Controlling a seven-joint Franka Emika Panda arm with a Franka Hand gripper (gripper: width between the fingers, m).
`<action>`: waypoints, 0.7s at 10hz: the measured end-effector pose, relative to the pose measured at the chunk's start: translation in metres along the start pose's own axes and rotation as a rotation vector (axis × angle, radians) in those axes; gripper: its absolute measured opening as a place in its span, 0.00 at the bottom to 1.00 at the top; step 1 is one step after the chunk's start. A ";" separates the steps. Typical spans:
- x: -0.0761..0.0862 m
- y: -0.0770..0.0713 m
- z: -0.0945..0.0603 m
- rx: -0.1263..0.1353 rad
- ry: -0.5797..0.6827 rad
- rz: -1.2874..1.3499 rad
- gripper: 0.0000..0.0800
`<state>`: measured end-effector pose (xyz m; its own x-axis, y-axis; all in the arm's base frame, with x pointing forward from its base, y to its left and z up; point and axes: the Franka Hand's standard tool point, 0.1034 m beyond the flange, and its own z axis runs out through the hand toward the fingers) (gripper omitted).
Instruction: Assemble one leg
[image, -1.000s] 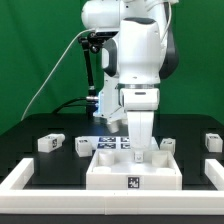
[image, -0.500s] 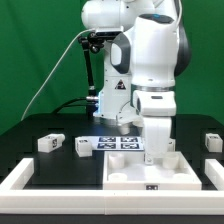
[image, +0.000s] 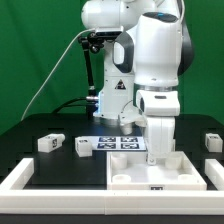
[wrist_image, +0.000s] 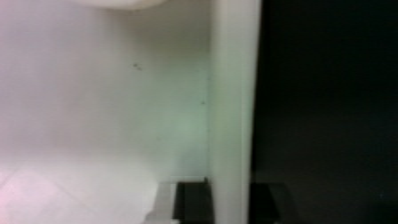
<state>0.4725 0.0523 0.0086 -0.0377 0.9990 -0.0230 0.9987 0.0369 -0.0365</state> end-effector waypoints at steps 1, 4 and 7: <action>0.008 0.004 0.000 -0.004 0.006 -0.010 0.07; 0.019 0.016 0.000 -0.014 0.017 -0.023 0.07; 0.027 0.018 0.001 -0.011 0.019 0.030 0.07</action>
Offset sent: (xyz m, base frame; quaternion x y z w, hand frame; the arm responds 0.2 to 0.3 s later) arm 0.0204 0.0245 -0.0113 0.0145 0.0280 -0.0091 0.9995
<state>0.4898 0.0797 0.0067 -0.0070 1.0000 -0.0052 0.9997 0.0069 -0.0250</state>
